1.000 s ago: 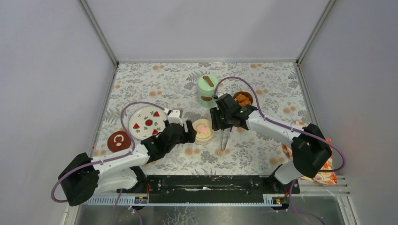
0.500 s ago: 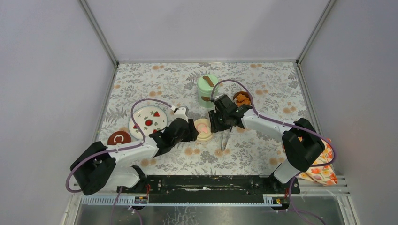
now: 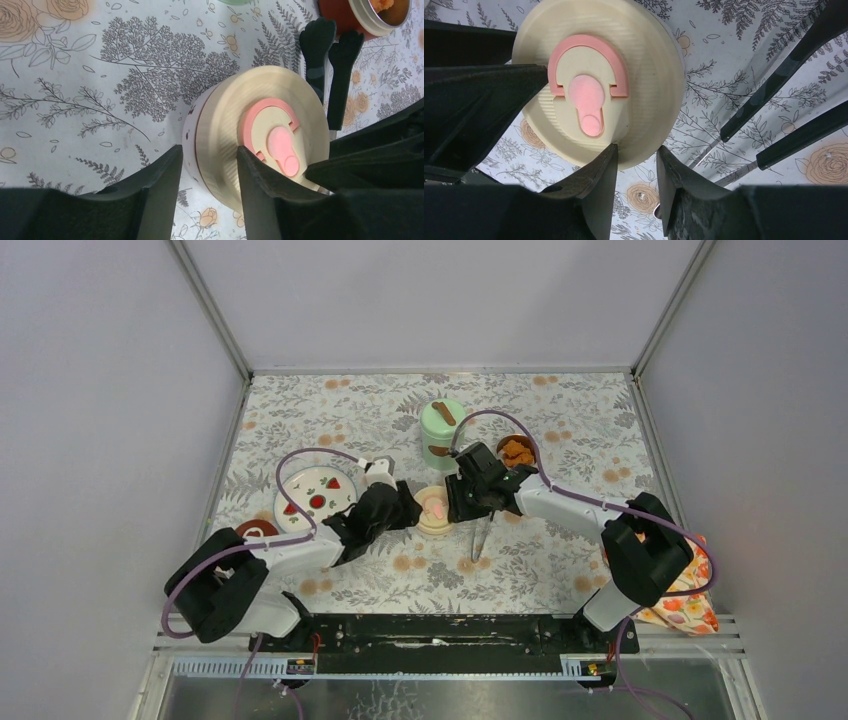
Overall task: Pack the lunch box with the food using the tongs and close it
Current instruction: Screw the box lid onto the packing box, then move the packing box to the center of the board.
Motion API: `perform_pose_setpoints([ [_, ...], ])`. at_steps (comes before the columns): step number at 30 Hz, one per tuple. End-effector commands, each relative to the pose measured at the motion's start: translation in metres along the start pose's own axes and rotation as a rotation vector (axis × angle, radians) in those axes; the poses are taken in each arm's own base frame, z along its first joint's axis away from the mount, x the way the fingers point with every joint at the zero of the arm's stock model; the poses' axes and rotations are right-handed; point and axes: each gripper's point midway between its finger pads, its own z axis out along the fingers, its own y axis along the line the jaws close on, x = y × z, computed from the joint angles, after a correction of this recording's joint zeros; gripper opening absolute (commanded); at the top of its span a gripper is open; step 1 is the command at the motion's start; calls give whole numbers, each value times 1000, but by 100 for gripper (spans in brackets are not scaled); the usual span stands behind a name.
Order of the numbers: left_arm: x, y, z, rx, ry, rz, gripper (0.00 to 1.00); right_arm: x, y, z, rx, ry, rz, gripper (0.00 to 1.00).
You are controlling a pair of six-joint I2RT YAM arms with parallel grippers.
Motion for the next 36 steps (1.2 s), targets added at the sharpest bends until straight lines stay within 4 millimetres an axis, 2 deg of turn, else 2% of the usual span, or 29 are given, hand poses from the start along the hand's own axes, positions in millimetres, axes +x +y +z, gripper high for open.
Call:
perform_pose_setpoints([
  [1,53,60,-3,-172,205,68,56,13,34,7,-121,34,11,41],
  [7,-1,41,-8,-158,79,67,78,-23,56,-2,-182,-81,86,44],
  [9,-22,37,-15,-156,22,57,86,-31,61,0,-196,-103,118,44],
  [12,-44,40,-32,-182,-32,35,97,-41,68,6,-224,-131,152,45],
  [16,-69,53,-60,-225,-112,-37,98,-54,85,11,-285,-146,154,47],
  [19,-79,78,-85,-314,-170,-149,98,-62,93,13,-311,-146,119,50],
  [22,-88,91,-105,-333,-196,-189,98,-66,97,6,-329,-165,75,57],
  [24,-91,100,-118,-352,-219,-228,98,-69,93,-1,-312,-191,49,61],
  [28,-89,125,-134,-427,-260,-310,98,-73,72,-19,-223,-256,3,71],
  [32,-84,151,-144,-523,-266,-391,98,-74,41,-43,-140,-333,-12,79],
  [36,-82,177,-152,-622,-275,-479,98,-63,-1,-56,-68,-383,20,84],
])
